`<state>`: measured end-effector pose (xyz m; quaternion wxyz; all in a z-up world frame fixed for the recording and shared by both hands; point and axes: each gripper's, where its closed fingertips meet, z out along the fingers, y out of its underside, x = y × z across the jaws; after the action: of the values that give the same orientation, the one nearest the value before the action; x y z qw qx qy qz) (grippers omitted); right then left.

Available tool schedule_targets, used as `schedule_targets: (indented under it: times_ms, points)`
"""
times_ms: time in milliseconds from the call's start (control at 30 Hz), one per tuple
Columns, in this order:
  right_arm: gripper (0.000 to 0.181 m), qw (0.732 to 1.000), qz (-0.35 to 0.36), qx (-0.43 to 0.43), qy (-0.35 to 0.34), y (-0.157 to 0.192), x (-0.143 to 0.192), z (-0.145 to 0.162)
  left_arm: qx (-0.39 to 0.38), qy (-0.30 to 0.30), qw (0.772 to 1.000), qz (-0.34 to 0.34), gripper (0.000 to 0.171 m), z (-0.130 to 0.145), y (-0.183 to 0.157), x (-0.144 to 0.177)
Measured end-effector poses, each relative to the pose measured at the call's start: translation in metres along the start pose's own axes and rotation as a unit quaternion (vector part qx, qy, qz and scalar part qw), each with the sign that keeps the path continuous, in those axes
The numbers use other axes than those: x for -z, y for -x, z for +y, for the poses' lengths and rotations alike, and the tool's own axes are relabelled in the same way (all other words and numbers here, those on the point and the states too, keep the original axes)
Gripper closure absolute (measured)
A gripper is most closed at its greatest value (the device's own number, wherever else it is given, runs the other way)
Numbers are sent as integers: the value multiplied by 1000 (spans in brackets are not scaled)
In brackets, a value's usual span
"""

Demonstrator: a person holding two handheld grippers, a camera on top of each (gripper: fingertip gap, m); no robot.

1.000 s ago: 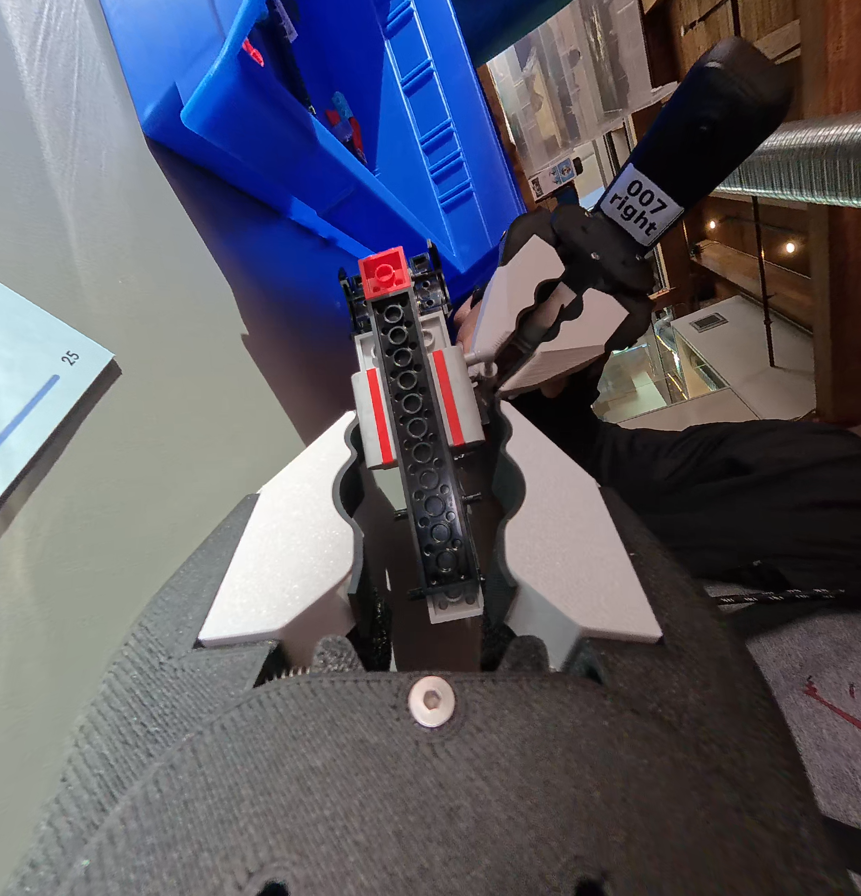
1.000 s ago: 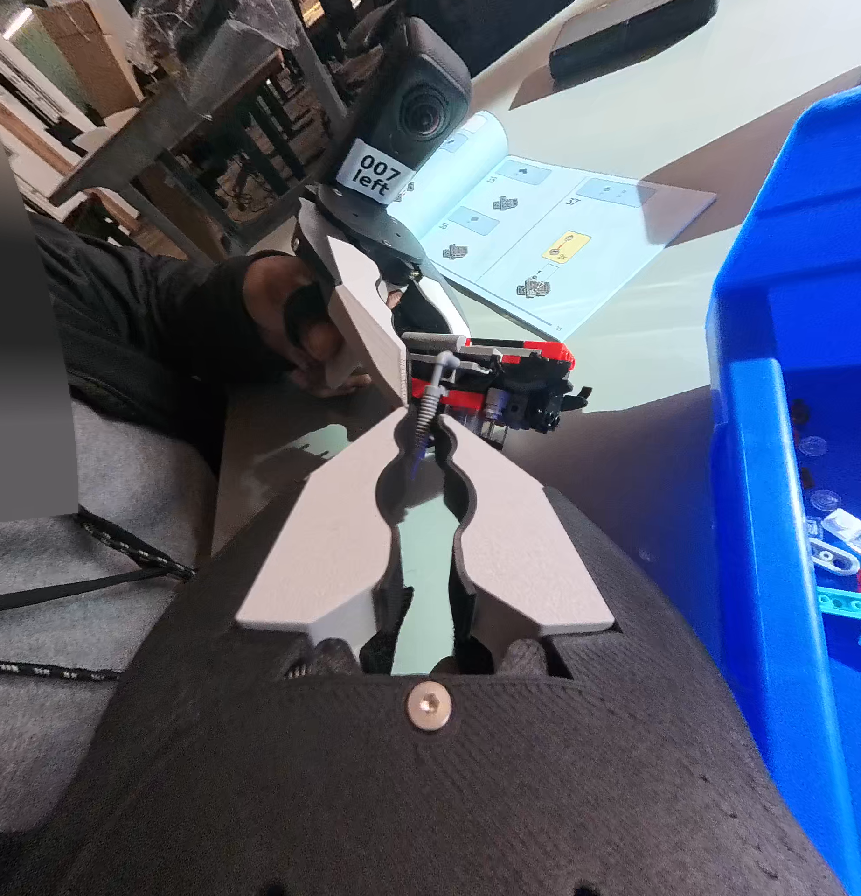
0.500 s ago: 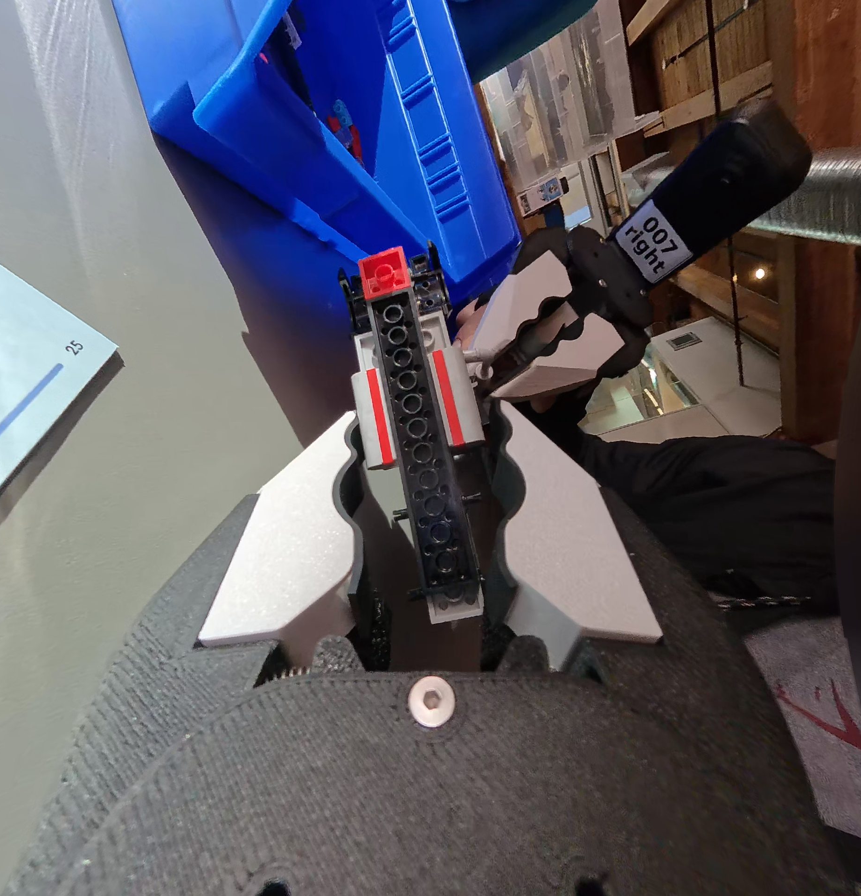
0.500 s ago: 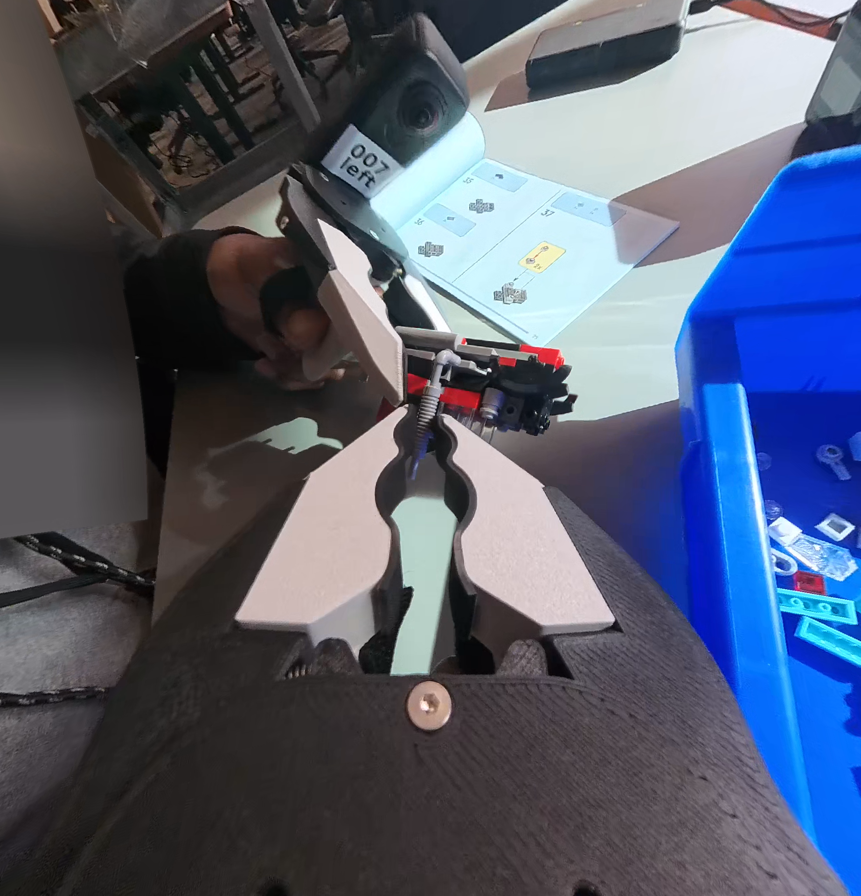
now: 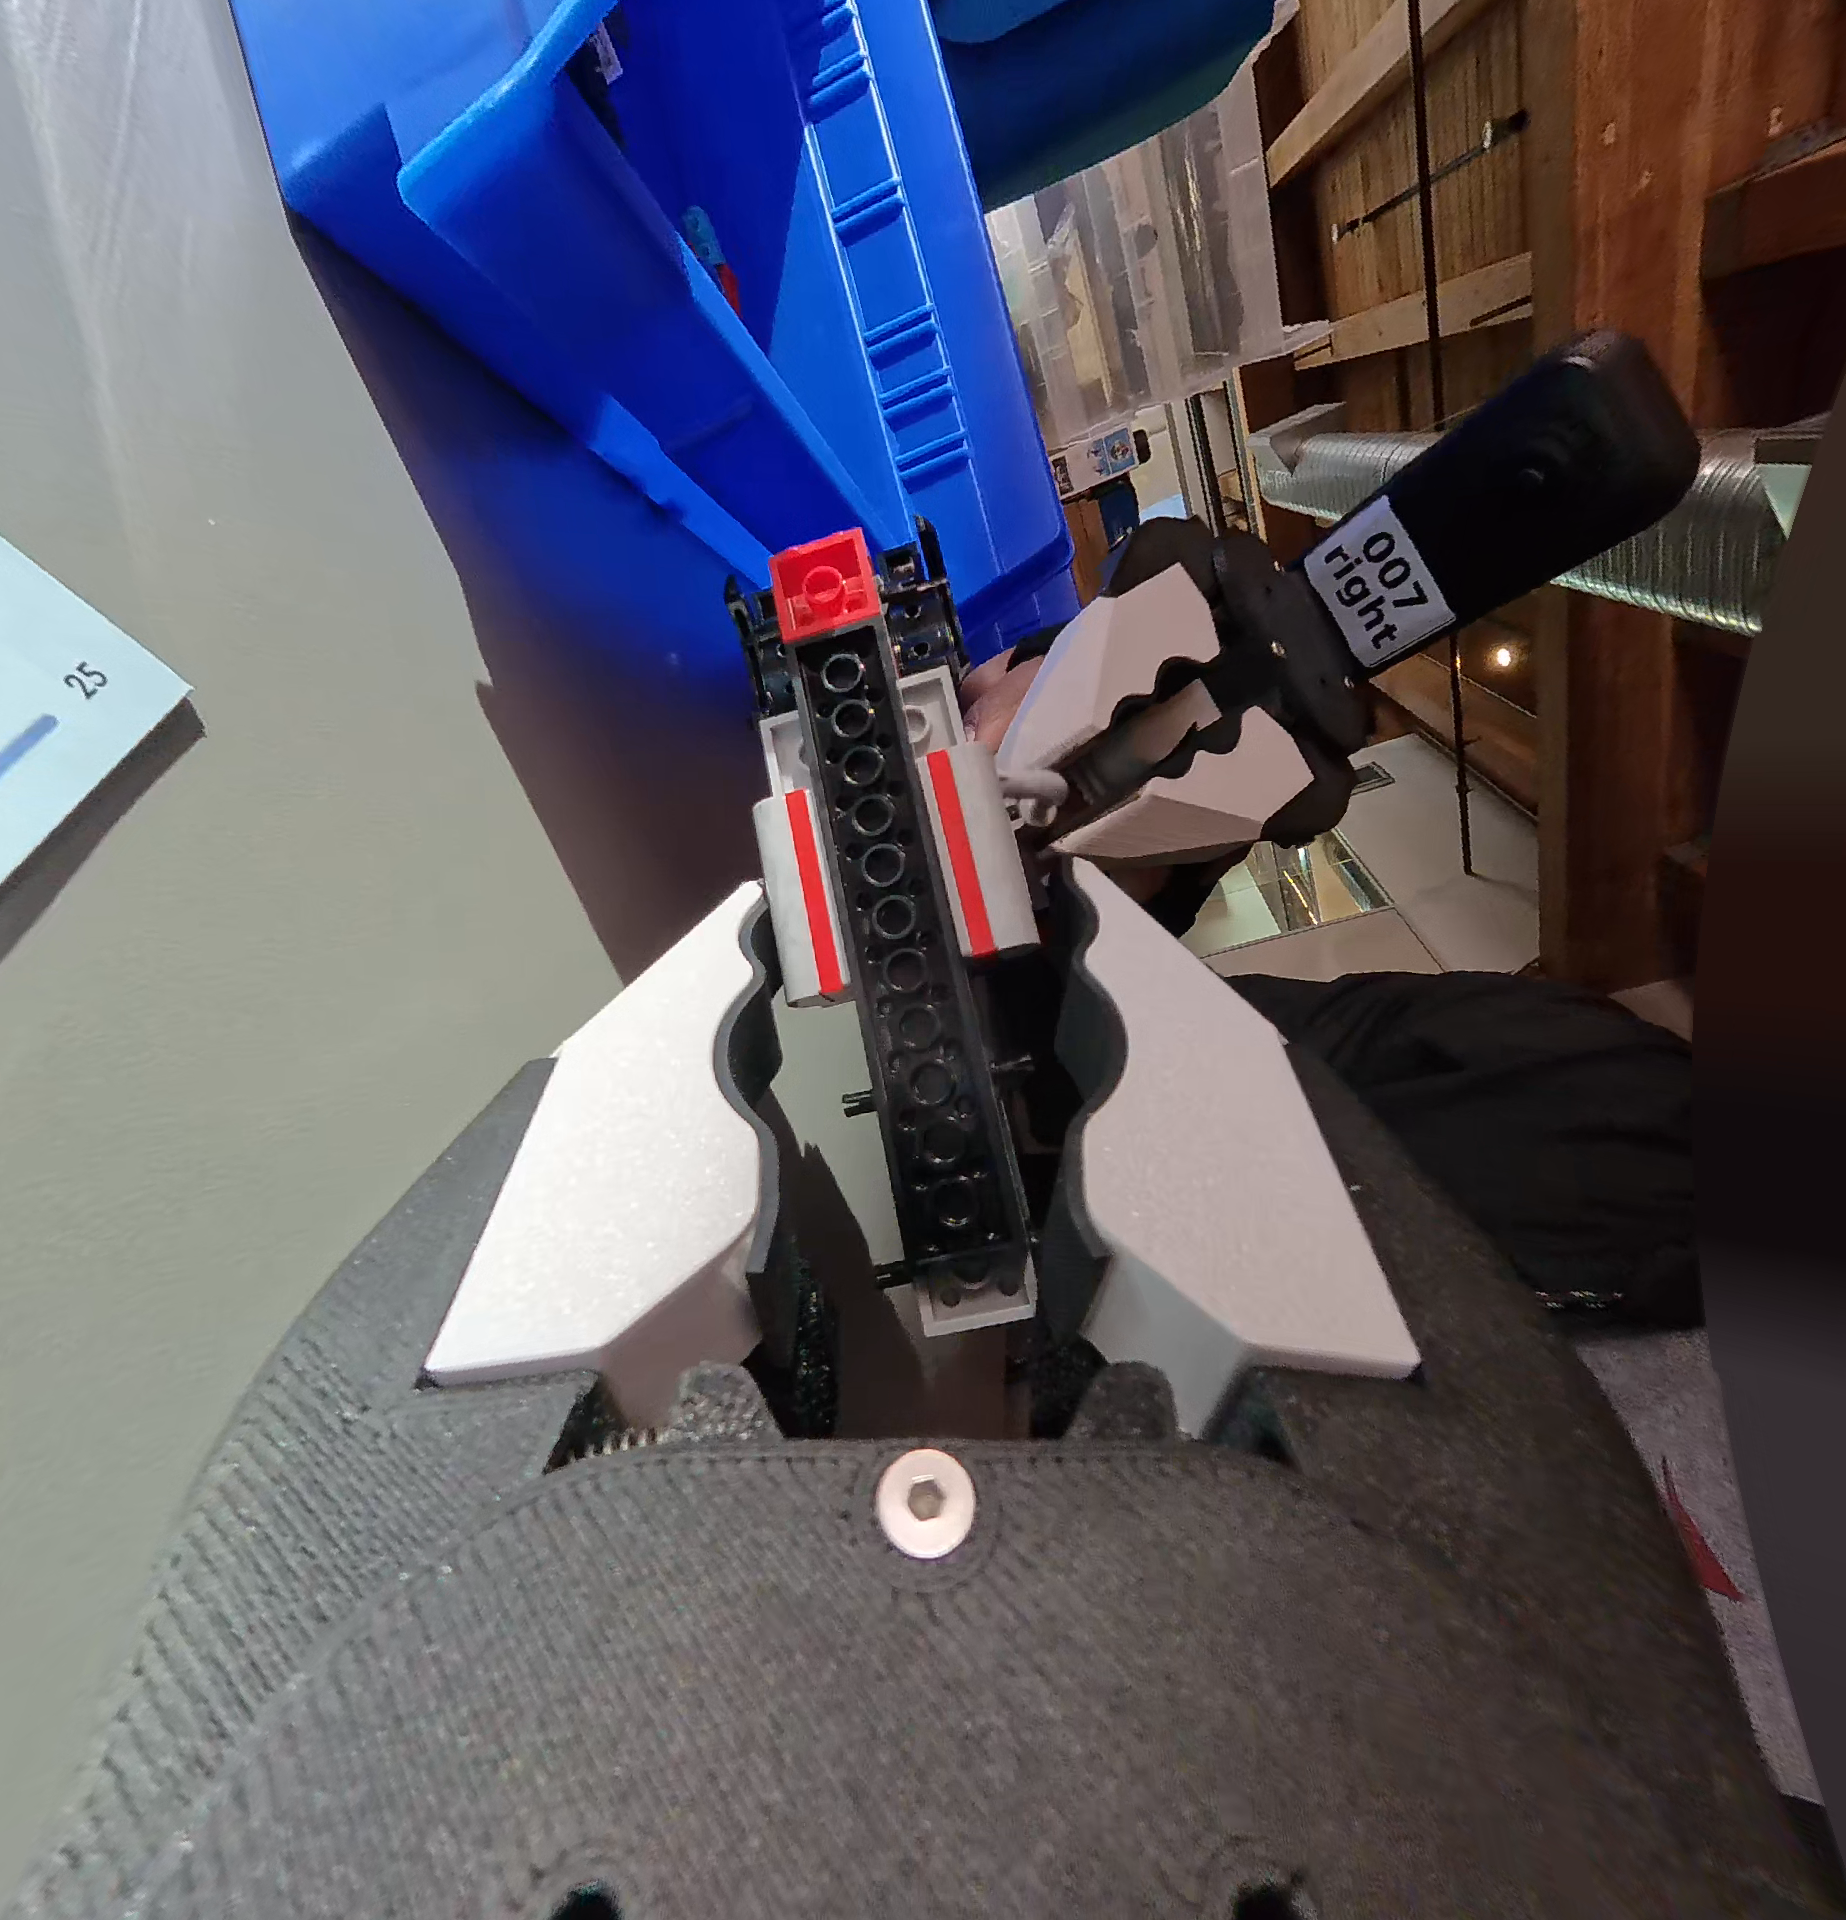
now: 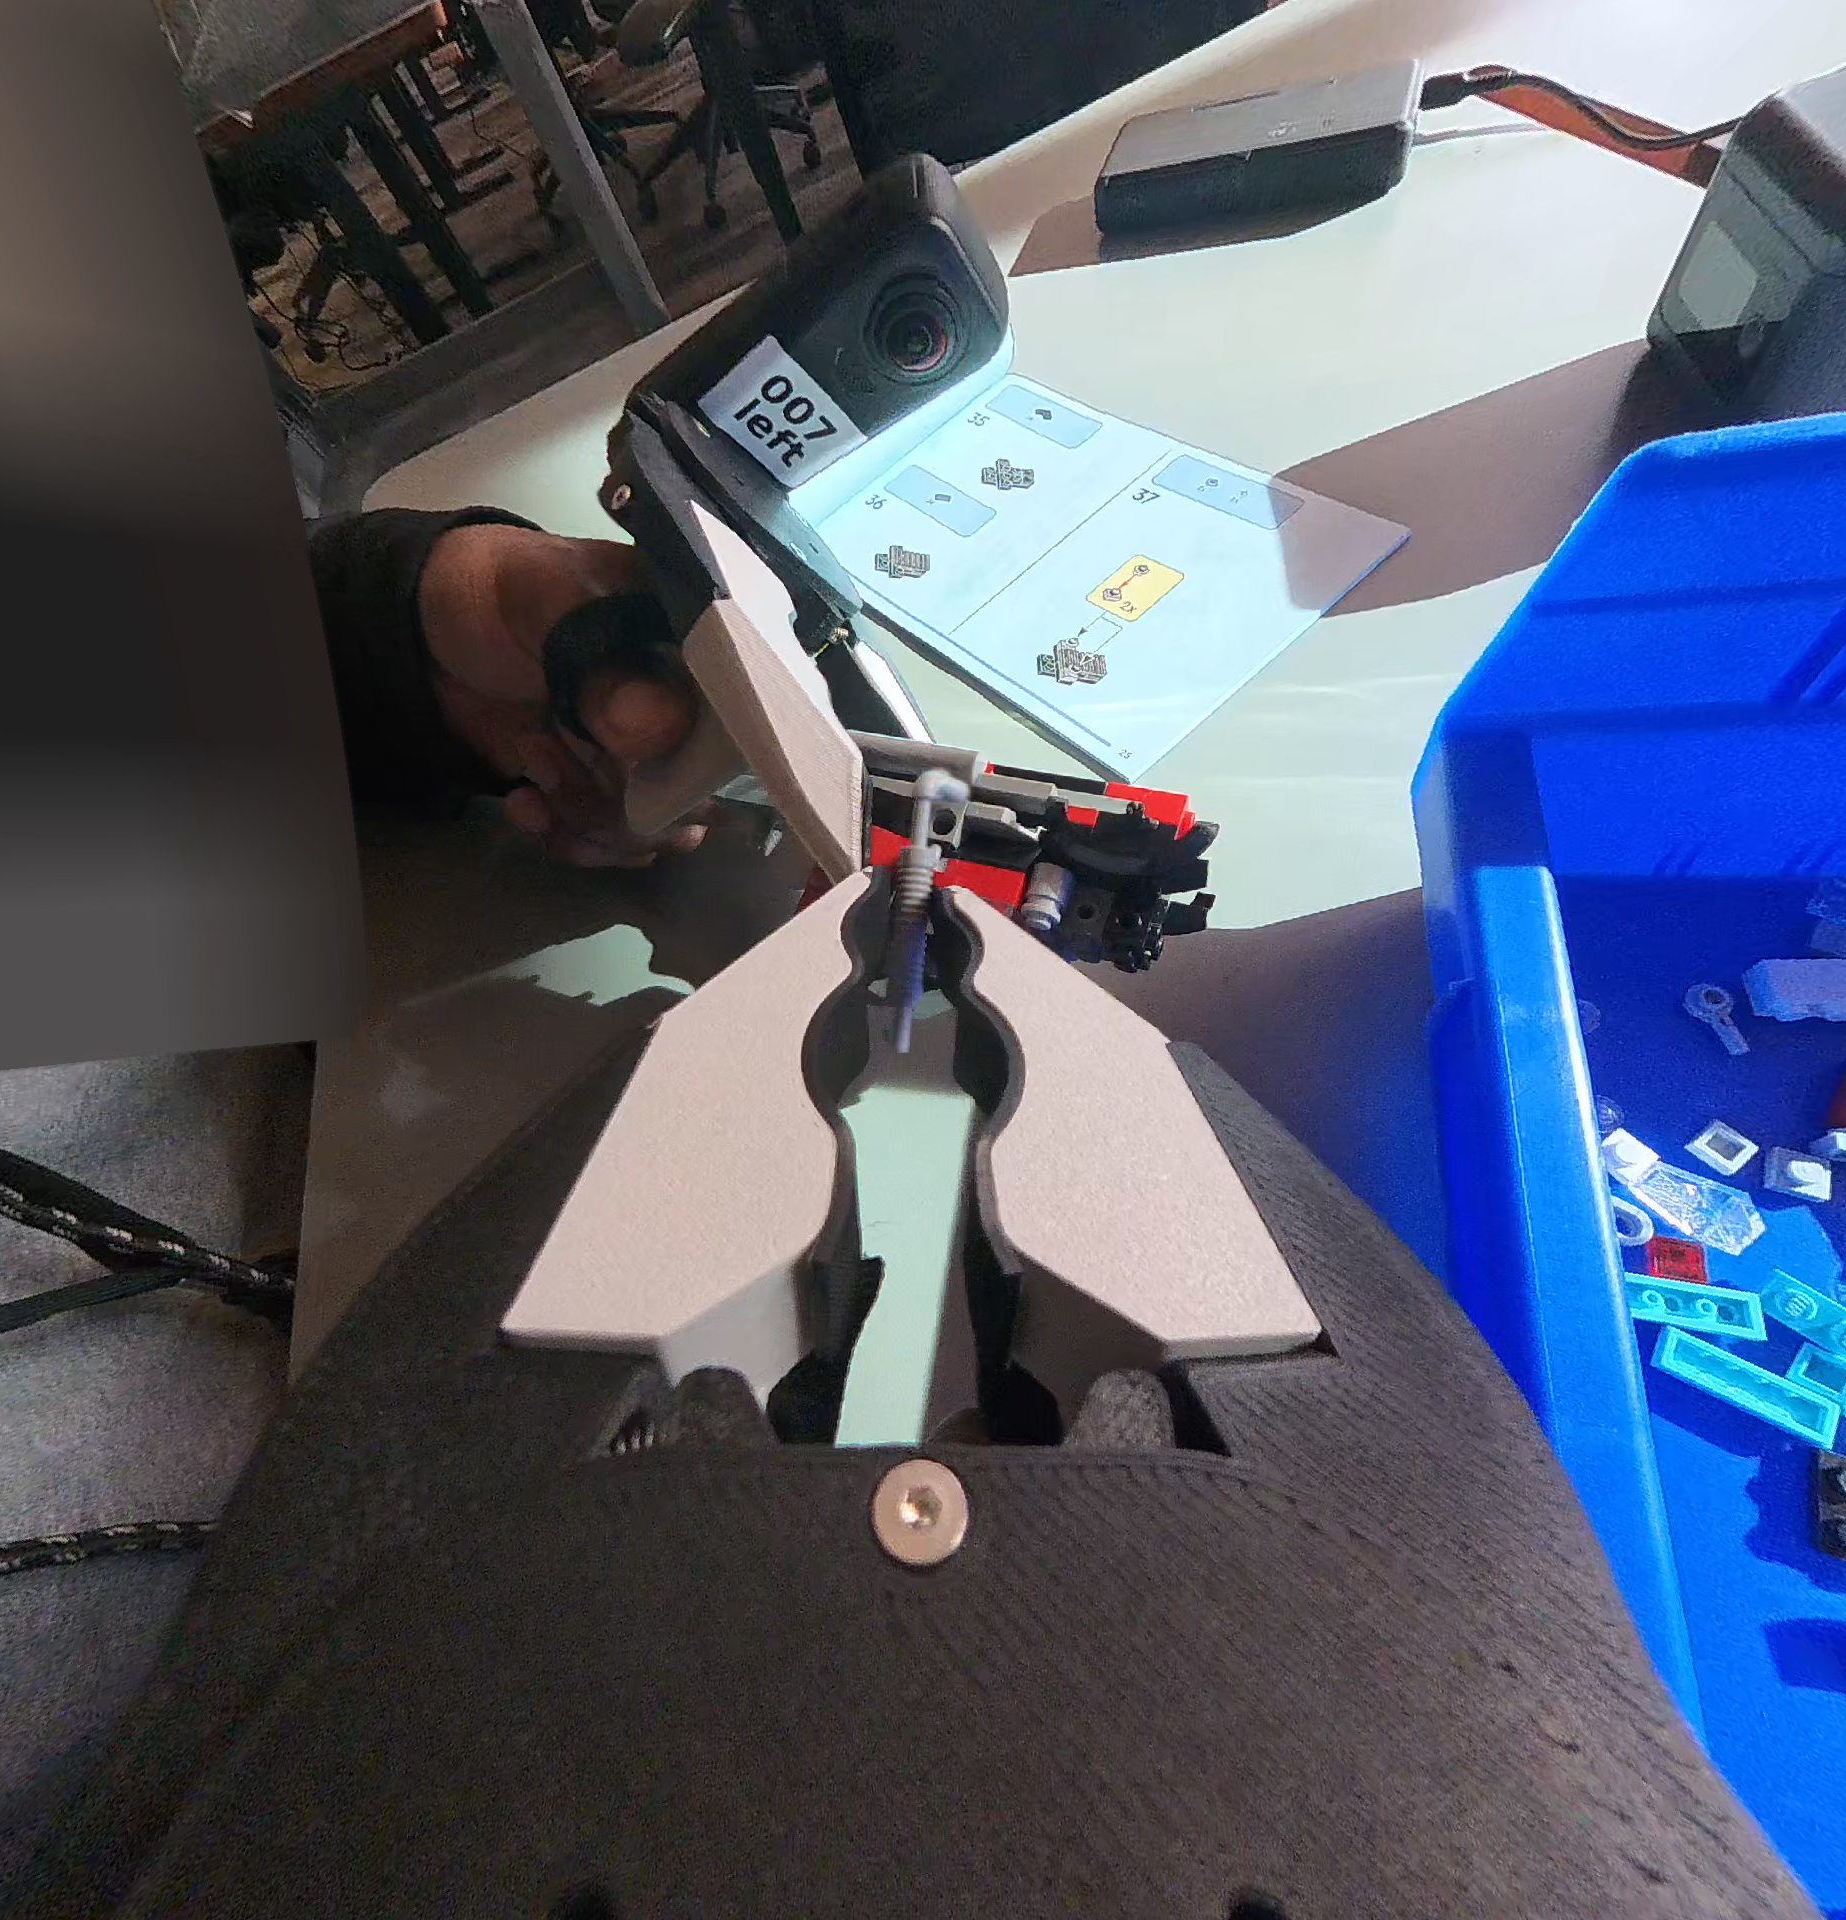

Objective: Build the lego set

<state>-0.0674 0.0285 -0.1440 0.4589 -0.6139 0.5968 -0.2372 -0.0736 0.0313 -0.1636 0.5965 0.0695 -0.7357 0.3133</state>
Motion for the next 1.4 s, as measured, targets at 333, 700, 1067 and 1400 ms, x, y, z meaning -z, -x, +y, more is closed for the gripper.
schedule_targets:
  times_ms: [333,700,1067,1400]
  points:
    - [174,999,21,26,-6,-2,0,-2,7,0,1000,6,119,1,-1,-1]
    - [180,999,43,33,-5,-12,7,-1,-20,-4,999,-26,119,-2,6,2]
    - [172,991,56,53,112,-1,27,81,-30,-9,998,-49,120,-7,12,8]
    - [167,967,106,150,174,18,-3,94,-38,-28,998,-49,119,-7,8,11]
